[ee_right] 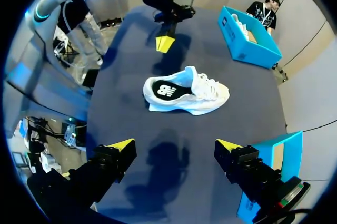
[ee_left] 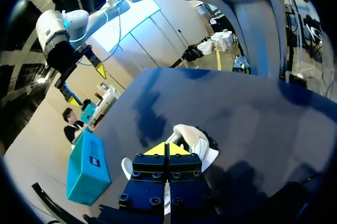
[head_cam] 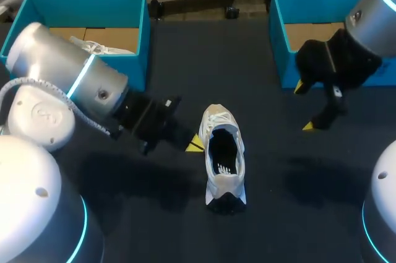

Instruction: Take the shoe out of the shoebox, open the shoe tongue, remove and reinsert the insole, then place the shoe into the shoebox

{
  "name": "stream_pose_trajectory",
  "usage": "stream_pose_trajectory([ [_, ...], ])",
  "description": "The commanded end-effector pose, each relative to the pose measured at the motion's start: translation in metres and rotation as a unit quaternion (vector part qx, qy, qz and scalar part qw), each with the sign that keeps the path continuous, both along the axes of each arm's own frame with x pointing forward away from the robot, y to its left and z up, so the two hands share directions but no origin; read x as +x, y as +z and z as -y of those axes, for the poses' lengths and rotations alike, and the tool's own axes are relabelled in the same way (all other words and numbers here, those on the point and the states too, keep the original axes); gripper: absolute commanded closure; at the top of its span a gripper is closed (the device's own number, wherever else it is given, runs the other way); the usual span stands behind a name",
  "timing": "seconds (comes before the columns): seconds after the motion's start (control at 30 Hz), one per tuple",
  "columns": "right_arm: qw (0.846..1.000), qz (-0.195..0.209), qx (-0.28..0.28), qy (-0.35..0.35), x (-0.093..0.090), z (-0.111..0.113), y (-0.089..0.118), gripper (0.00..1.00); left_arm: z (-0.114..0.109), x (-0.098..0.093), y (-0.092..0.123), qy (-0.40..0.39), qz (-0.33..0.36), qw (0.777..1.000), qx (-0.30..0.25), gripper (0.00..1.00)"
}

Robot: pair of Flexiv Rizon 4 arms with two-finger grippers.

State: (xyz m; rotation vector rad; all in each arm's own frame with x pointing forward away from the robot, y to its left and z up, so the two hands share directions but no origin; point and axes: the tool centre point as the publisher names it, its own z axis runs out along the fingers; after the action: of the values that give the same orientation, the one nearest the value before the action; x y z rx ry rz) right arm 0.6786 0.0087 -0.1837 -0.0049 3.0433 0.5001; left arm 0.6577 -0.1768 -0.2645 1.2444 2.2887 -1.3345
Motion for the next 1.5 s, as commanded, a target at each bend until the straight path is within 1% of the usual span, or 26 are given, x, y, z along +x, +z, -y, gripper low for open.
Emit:
stream_pose_trajectory([
  [0.03, 1.0, 0.004, 0.001, -0.001, -0.014, 0.018, 0.015, 0.0, 0.007, 0.016, 0.006, -0.044, -0.014, 0.998, 0.031, 1.0],
  [0.2, 1.0, -0.004, -0.002, 0.006, -0.019, 0.032, 0.027, 0.0, 0.011, 0.021, 0.009, -0.103, -0.002, 0.993, 0.064, 1.0],
  [0.37, 1.0, -0.009, 0.01, 0.017, -0.021, 0.041, 0.031, 0.0, 0.015, 0.024, 0.004, -0.141, 0.006, 0.986, 0.09, 1.0],
  [0.53, 1.0, -0.006, 0.023, 0.013, -0.018, 0.046, 0.027, 0.0, 0.023, 0.029, 0.004, -0.157, 0.015, 0.982, 0.101, 1.0],
  [0.63, 1.0, 0.0, 0.022, -0.003, -0.016, 0.049, 0.026, 0.0, 0.027, 0.03, 0.004, -0.17, 0.022, 0.979, 0.107, 1.0],
  [0.73, 1.0, 0.0, 0.022, -0.003, -0.016, 0.049, 0.026, 0.0, 0.029, 0.029, 0.003, -0.192, 0.021, 0.974, 0.122, 1.0],
  [0.9, 1.0, 0.0, 0.022, -0.003, -0.016, 0.049, 0.026, 0.0, 0.025, 0.027, -0.005, -0.218, 0.024, 0.965, 0.146, 1.0],
  [1.0, 1.0, 0.0, 0.022, -0.003, -0.016, 0.049, 0.026, 0.0, 0.022, 0.028, -0.01, -0.232, 0.031, 0.958, 0.166, 1.0],
  [1.03, 1.0, 0.0, 0.022, -0.003, -0.016, 0.049, 0.026, 0.0, 0.021, 0.028, -0.014, -0.242, 0.032, 0.952, 0.182, 1.0],
  [1.17, 1.0, 0.0, 0.022, -0.003, -0.016, 0.049, 0.026, 0.0, 0.018, 0.03, -0.014, -0.259, 0.039, 0.941, 0.215, 1.0],
  [1.37, 1.0, 0.0, 0.022, -0.003, -0.016, 0.049, 0.026, 0.0, 0.014, 0.032, -0.011, -0.263, 0.049, 0.936, 0.23, 1.0],
  [1.5, 1.0, 0.0, 0.022, -0.003, -0.016, 0.049, 0.026, 0.0, 0.013, 0.033, -0.016, -0.283, 0.065, 0.923, 0.253, 1.0],
])
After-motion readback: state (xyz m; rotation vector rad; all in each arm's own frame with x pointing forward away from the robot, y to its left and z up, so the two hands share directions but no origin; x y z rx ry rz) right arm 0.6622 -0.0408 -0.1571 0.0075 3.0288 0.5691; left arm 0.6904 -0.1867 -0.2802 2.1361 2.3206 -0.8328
